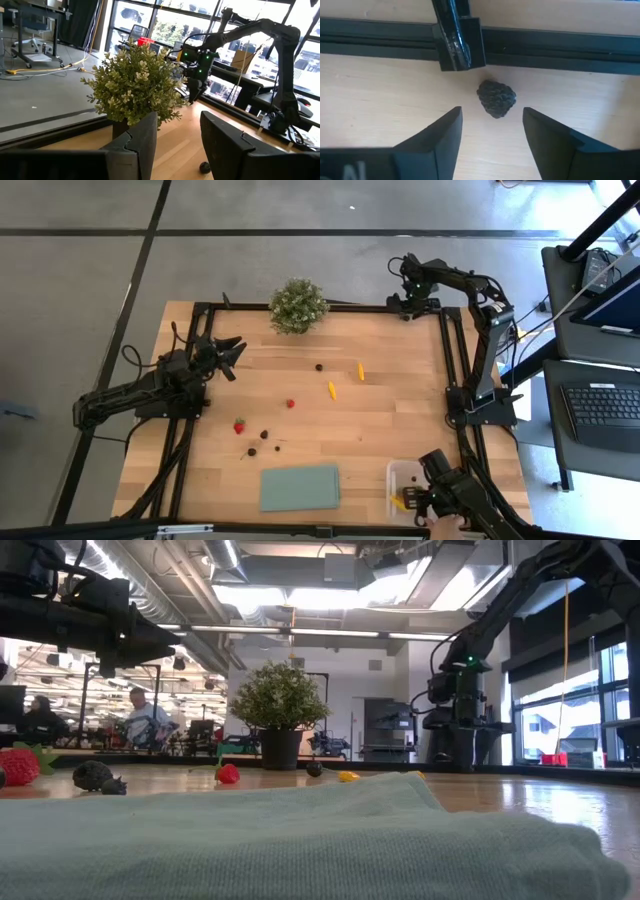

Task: Pick and placing Produce into tupperware
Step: Put the blackberry into the transparent bin

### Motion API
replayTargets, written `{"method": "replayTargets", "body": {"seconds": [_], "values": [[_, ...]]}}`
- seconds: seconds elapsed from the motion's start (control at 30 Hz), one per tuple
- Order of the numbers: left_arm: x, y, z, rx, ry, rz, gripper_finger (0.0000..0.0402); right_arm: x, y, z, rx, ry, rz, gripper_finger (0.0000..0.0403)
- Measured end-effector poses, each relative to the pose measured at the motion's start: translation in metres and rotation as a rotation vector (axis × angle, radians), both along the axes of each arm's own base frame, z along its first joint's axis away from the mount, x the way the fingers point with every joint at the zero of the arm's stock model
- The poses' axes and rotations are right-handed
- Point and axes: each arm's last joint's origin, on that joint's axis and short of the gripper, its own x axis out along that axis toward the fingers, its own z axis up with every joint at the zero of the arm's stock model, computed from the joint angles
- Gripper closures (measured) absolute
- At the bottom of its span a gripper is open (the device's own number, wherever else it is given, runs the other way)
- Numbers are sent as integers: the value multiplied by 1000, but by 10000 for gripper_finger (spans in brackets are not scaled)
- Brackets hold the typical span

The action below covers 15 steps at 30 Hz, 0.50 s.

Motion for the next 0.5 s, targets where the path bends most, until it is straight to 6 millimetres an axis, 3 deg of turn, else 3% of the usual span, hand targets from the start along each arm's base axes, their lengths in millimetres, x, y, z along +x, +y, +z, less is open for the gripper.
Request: {"method": "replayTargets", "body": {"seconds": [0.5], "values": [[0,0,0,0,0,0,259,-1,1,0,11,0,21,199]]}}
